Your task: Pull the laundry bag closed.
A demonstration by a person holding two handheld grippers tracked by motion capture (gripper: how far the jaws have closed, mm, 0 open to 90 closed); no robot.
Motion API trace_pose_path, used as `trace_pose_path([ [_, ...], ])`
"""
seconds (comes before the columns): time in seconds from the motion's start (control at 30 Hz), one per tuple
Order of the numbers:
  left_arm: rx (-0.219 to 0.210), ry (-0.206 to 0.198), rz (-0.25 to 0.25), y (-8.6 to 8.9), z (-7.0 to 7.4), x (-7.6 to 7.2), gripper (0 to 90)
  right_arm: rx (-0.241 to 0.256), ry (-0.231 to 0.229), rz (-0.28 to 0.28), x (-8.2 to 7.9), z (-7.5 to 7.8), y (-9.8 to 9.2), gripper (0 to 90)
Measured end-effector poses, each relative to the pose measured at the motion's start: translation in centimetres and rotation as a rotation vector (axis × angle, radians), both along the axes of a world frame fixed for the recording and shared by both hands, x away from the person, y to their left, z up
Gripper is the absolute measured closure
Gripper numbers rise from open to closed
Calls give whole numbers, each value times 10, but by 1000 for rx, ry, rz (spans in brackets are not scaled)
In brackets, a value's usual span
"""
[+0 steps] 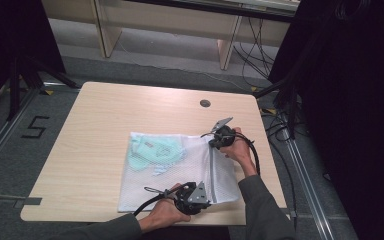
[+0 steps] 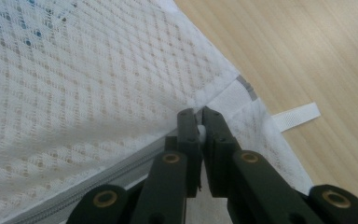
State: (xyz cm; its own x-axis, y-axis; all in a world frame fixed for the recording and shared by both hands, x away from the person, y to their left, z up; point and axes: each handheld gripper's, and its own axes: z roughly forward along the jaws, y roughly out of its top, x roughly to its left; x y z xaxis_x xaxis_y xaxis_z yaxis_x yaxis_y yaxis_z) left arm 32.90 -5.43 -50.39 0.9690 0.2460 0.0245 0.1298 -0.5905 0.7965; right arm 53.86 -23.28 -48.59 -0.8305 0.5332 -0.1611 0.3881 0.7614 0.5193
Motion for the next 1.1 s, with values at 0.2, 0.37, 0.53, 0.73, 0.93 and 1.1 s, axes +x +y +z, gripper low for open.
trace_pose_path([
  [0.2, 4, 6, 0, 0, -1, 1, 890, -9, 0, -14, -1, 0, 4, 871],
  [0.37, 4, 13, 2, 2, 1, 4, 890, 7, -2, -37, 0, -2, 2, 871],
  [0.53, 7, 8, 3, 2, 0, 5, 888, 10, 0, -41, 0, 0, 4, 870],
  [0.73, -2, 36, 1, 4, 1, 8, 870, 35, 19, -67, -1, -2, 4, 838],
  [0.93, -18, 60, 8, 5, 5, 7, 769, 75, 23, -137, -2, -2, 1, 699],
  [1.1, -50, 52, 32, 19, 18, 12, 671, 88, 44, -172, -10, 7, 0, 580],
])
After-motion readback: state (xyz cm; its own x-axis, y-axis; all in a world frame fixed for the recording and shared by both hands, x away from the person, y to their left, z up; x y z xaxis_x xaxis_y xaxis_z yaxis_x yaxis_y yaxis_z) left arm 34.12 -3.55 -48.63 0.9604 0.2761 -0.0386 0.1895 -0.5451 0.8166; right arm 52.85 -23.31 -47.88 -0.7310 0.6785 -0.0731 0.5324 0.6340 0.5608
